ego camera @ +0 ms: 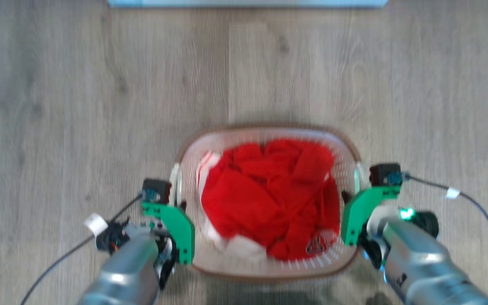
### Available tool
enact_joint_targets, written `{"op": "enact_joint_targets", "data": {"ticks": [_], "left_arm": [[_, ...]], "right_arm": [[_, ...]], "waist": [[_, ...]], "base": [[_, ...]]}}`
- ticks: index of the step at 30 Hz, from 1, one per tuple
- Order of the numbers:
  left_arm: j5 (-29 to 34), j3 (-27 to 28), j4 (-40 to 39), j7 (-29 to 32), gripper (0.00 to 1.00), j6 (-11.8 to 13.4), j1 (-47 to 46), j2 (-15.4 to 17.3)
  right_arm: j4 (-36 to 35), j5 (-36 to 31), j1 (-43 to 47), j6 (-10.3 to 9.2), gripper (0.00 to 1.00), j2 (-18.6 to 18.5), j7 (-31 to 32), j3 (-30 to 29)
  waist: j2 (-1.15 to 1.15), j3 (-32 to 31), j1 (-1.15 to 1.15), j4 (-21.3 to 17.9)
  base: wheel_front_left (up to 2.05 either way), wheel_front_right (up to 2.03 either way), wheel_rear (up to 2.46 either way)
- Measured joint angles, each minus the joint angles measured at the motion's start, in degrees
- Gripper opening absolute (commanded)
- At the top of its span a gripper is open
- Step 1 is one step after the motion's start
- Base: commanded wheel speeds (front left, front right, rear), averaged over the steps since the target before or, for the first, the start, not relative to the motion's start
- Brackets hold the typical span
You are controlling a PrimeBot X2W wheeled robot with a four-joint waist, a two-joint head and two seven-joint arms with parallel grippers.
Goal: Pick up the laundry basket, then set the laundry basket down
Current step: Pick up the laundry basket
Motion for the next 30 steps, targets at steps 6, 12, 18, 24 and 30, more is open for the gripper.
{"op": "enact_joint_targets", "data": {"ticks": [6, 12, 18, 24, 30], "left_arm": [[-2.5, -2.4, 0.3, 2.2, 0.00, -0.1, 4.4, 0.0], [-4.1, -4.3, 0.3, 3.2, 0.00, 0.0, 7.4, 0.0], [-5.8, -5.9, 0.8, 3.4, 0.00, 0.0, 10.8, 0.0], [-6.9, -7.0, 2.1, 3.4, 0.00, -0.6, 11.7, 0.1], [-7.6, -8.1, 3.3, 3.3, 0.00, -1.6, 12.7, 0.0]], "right_arm": [[0.7, 3.5, 4.0, 0.00, 0.00, 0.1, 2.7, 3.3], [1.0, 6.0, 7.1, 0.00, 0.00, 0.2, 3.9, 5.5], [1.4, 8.3, 10.2, 0.00, 0.00, 0.3, 4.6, 8.3], [1.4, 10.3, 11.3, 0.00, 0.00, 0.6, 5.0, 10.7], [1.4, 12.2, 12.2, 0.00, 0.00, 0.6, 5.6, 12.9]], "waist": [[0.00, -6.3, 0.00, -0.2], [0.00, -11.5, 0.00, -0.2], [0.00, -17.1, 0.00, 0.1], [0.00, -21.4, 0.00, 0.1], [0.00, -24.2, 0.00, -0.2]], "base": [[0.00, 0.00, 0.00], [0.00, 0.00, 0.00], [0.00, 0.00, 0.00], [0.00, 0.00, 0.00], [0.00, 0.00, 0.00]]}}
